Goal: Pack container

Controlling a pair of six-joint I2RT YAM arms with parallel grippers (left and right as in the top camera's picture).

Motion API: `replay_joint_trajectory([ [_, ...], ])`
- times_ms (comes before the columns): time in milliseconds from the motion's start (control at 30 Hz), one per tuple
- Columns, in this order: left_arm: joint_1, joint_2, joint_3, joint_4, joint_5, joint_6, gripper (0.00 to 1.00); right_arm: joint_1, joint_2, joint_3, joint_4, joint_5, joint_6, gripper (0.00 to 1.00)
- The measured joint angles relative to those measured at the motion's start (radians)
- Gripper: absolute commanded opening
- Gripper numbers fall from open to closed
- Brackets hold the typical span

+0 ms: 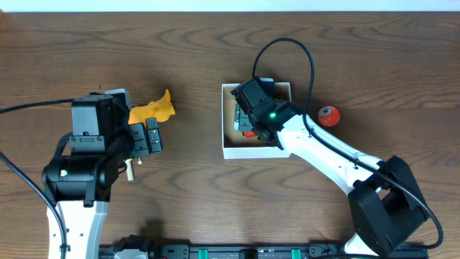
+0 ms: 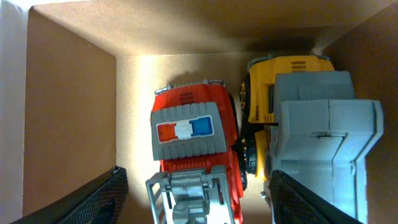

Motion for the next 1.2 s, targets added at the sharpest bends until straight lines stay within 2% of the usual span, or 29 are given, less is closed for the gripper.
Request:
replay_joint_trajectory([
  [100,0.000,0.000,0.000,0.000,0.000,0.000,0.98,0.000,0.000,0.035,-0.029,0.000,-0.026,0.61],
  [133,0.000,0.000,0.000,0.000,0.000,0.000,0.98,0.000,0.000,0.056,-0.046,-0.001,-0.040,0.50],
  [167,0.000,0.000,0.000,0.000,0.000,0.000,0.98,0.000,0.000,0.075,-0.058,-0.001,-0.056,0.46],
  [233,0.000,0.000,0.000,0.000,0.000,0.000,0.98,0.003,0.000,0.122,-0.090,-0.002,-0.080,0.43],
  [333,0.000,0.000,0.000,0.000,0.000,0.000,0.98,0.011,0.000,0.190,-0.122,-0.002,-0.141,0.31],
  [433,0.000,0.000,0.000,0.000,0.000,0.000,0.98,0.030,0.000,0.230,-0.146,-0.020,-0.212,0.25],
  [733,0.000,0.000,0.000,0.000,0.000,0.000,0.98,0.082,0.033,0.232,-0.255,-0.083,-0.335,0.24],
  [1200,0.000,0.000,0.000,0.000,0.000,0.000,0.98,0.080,0.243,0.225,-0.031,-0.085,-0.444,0.20],
])
